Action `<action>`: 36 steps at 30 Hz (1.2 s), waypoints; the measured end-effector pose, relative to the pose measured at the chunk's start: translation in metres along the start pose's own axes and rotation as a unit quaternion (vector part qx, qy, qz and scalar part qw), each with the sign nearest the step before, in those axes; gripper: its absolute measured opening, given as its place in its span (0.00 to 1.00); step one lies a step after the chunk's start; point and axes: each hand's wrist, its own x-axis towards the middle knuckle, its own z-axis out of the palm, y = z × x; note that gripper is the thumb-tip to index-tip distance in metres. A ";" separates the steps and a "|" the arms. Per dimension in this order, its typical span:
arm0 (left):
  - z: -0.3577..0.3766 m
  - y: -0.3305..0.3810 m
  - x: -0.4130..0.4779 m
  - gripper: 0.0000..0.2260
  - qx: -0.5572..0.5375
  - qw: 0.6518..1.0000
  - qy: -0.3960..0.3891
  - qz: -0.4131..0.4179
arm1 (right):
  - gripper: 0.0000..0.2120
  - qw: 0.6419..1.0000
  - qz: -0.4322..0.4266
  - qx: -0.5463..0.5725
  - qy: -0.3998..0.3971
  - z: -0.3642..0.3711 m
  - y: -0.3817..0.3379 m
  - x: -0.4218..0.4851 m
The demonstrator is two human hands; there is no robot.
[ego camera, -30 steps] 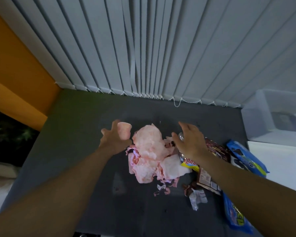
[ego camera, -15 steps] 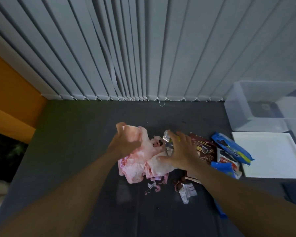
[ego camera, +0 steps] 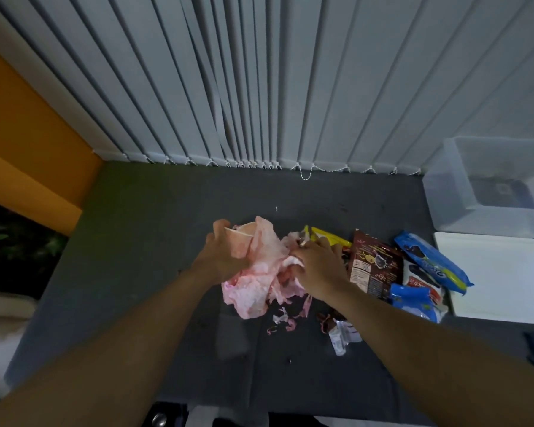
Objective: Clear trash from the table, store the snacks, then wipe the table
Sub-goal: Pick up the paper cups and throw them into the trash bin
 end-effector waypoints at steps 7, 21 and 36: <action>-0.011 -0.022 -0.012 0.44 0.001 0.999 0.020 -0.049 | 0.22 0.995 0.045 0.054 0.072 -0.009 0.003 0.019; -0.010 -0.034 -0.020 0.45 -0.034 0.996 0.037 -0.069 | 0.35 0.997 -0.012 0.051 -0.060 0.018 -0.032 0.029; -0.020 -0.036 -0.019 0.44 -0.043 0.994 0.052 -0.085 | 0.37 0.998 0.048 0.022 0.039 0.003 -0.032 0.031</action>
